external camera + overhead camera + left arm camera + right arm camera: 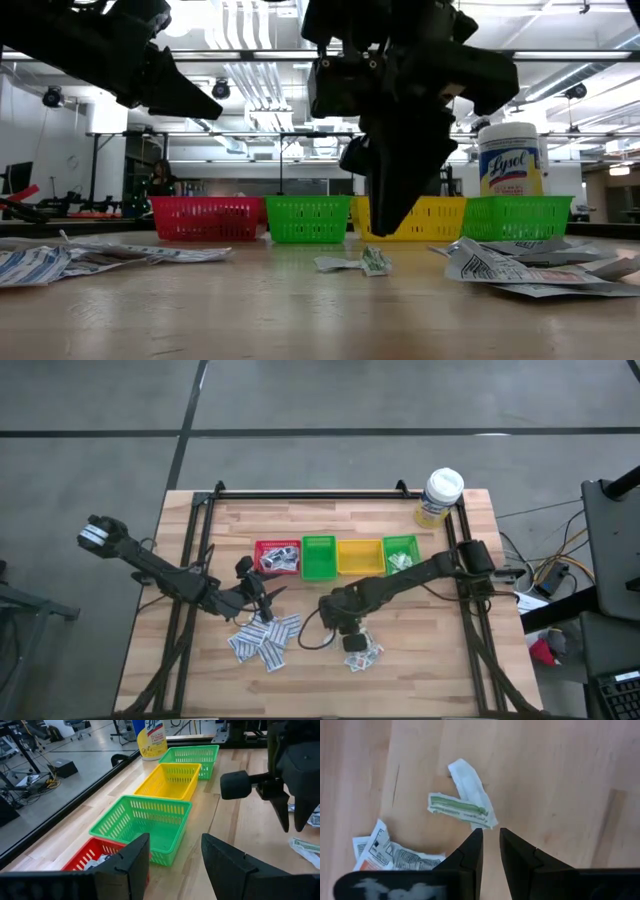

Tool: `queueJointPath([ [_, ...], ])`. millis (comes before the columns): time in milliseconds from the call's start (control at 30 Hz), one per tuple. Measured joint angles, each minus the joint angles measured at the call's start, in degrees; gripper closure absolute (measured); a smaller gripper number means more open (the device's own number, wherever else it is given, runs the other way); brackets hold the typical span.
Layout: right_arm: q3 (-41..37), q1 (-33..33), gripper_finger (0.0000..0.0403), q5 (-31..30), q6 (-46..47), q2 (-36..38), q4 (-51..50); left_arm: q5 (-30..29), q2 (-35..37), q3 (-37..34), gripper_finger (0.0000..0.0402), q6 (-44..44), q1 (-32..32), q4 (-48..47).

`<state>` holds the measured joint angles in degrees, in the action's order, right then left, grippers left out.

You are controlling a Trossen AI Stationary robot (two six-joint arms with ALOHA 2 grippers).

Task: Pick & Place First Aid Supplies
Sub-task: Put the green bandage into the right green basket

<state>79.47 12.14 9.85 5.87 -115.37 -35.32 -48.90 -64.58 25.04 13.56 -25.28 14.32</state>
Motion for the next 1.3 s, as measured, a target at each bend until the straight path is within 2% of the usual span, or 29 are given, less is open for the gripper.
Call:
queueJointPath([
  [633, -0.12, 1.77, 0.0342, -4.10, 1.68, 0.02, 3.33, 0.00, 0.00, 0.00, 0.0221, 0.00, -0.01, -0.01],
  [1300, -3.18, 1.73, 0.0342, -5.54, 3.55, 0.00, 5.27, 0.00, 0.00, 0.00, 0.0221, 0.07, 0.01, 0.03],
])
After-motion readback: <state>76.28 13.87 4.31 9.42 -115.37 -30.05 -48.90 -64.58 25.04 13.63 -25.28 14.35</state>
